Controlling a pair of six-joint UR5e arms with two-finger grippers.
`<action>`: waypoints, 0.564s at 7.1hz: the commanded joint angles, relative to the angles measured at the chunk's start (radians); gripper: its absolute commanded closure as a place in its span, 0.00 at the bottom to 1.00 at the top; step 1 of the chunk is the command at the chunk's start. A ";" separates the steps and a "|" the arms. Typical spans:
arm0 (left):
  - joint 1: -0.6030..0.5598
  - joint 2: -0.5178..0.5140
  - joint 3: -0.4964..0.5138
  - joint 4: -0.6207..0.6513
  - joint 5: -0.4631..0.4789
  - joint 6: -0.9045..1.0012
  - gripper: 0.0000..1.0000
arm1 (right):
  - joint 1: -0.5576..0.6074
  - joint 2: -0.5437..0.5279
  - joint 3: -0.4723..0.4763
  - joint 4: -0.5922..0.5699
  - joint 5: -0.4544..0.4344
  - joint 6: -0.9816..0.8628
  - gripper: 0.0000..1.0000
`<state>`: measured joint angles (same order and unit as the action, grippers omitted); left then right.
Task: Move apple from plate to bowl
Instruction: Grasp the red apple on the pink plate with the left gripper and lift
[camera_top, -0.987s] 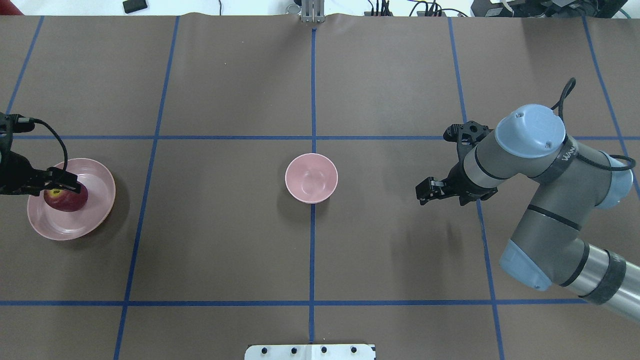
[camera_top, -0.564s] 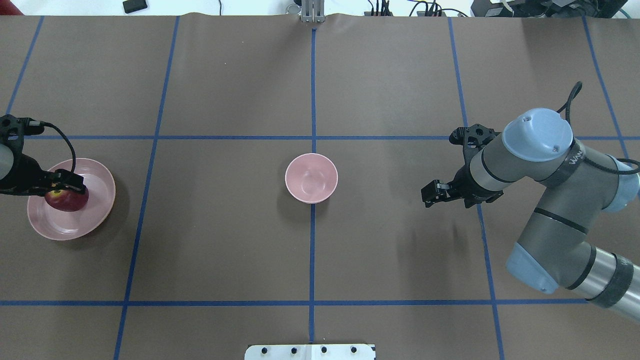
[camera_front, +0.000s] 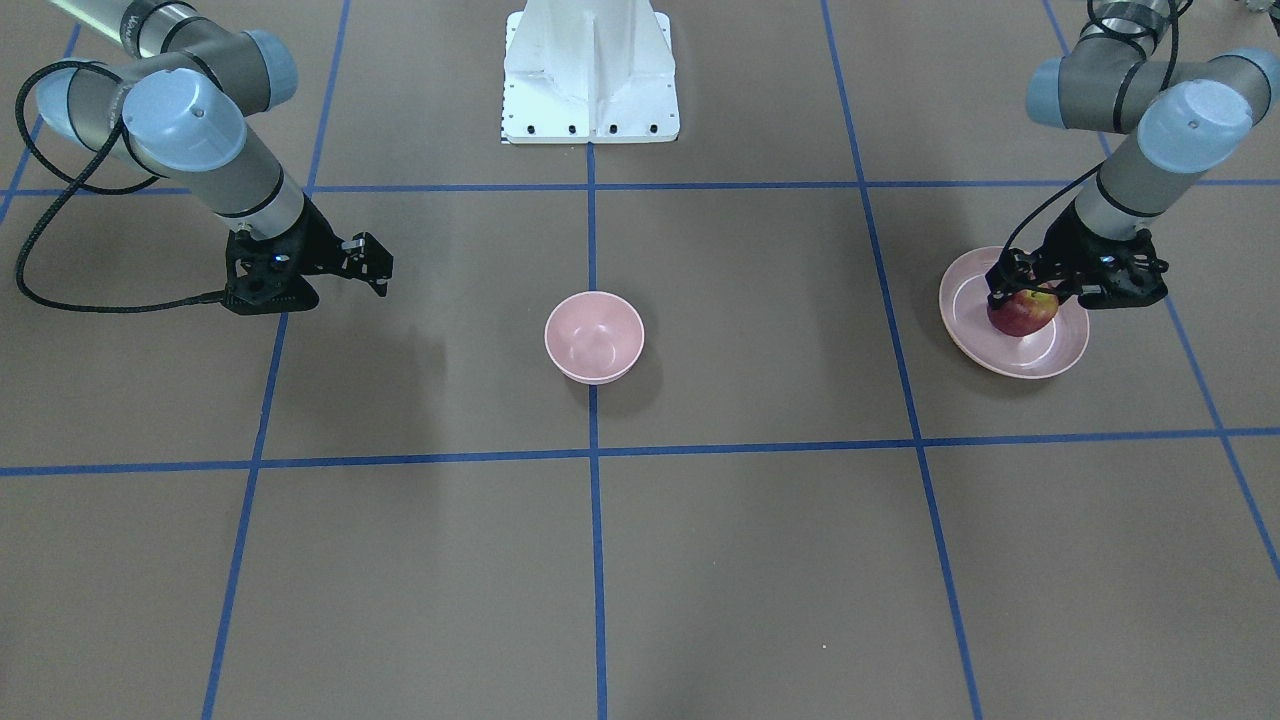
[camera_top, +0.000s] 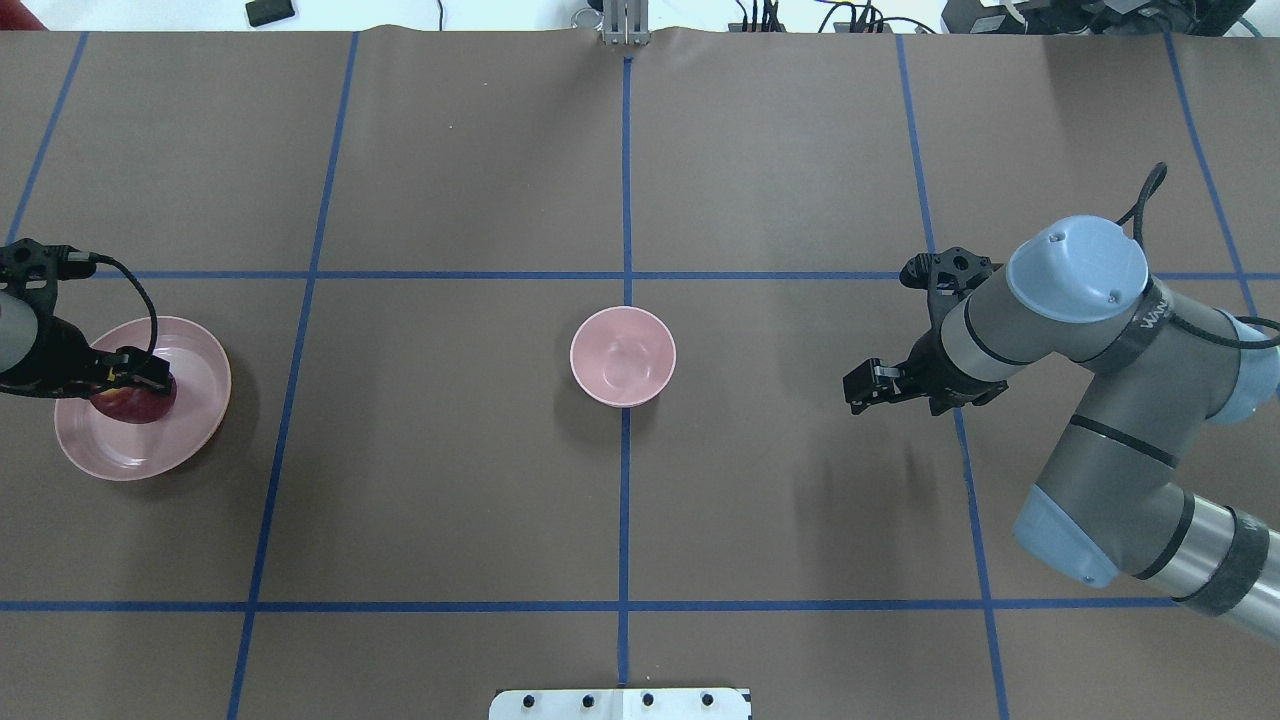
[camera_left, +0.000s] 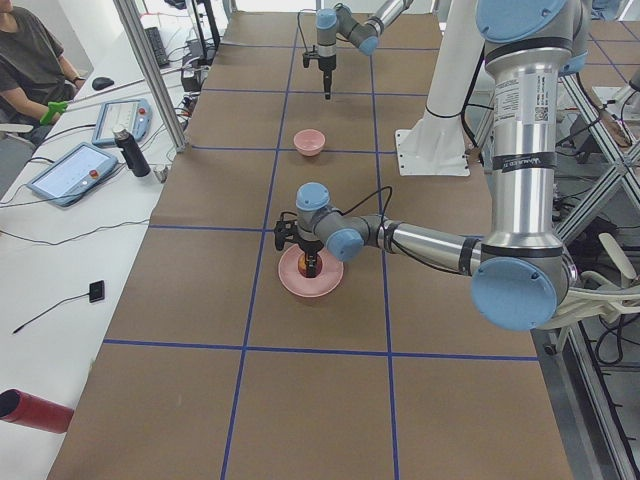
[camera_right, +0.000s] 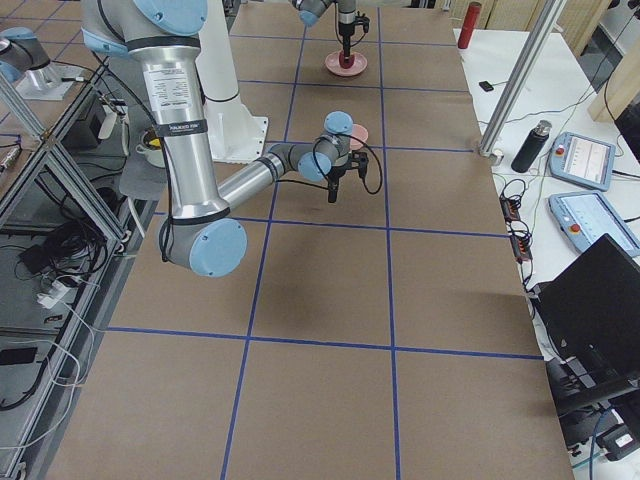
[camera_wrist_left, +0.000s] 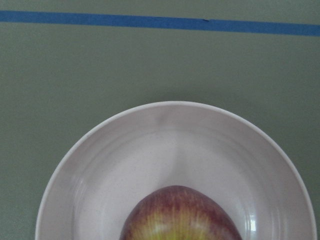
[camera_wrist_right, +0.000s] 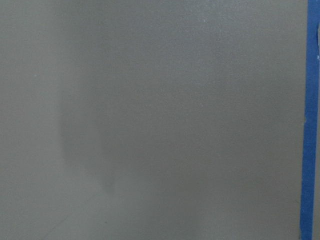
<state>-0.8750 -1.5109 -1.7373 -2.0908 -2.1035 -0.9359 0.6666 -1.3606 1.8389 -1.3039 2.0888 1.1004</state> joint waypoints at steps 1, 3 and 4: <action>0.008 -0.002 -0.001 0.000 0.000 0.000 1.00 | 0.024 -0.014 0.014 0.002 0.023 -0.013 0.00; -0.001 -0.002 -0.118 0.043 -0.062 0.008 1.00 | 0.070 -0.046 0.023 0.002 0.074 -0.033 0.00; -0.004 -0.033 -0.251 0.212 -0.085 0.003 1.00 | 0.086 -0.076 0.031 0.002 0.076 -0.078 0.00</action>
<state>-0.8750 -1.5202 -1.8561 -2.0210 -2.1537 -0.9297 0.7300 -1.4050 1.8608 -1.3024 2.1557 1.0631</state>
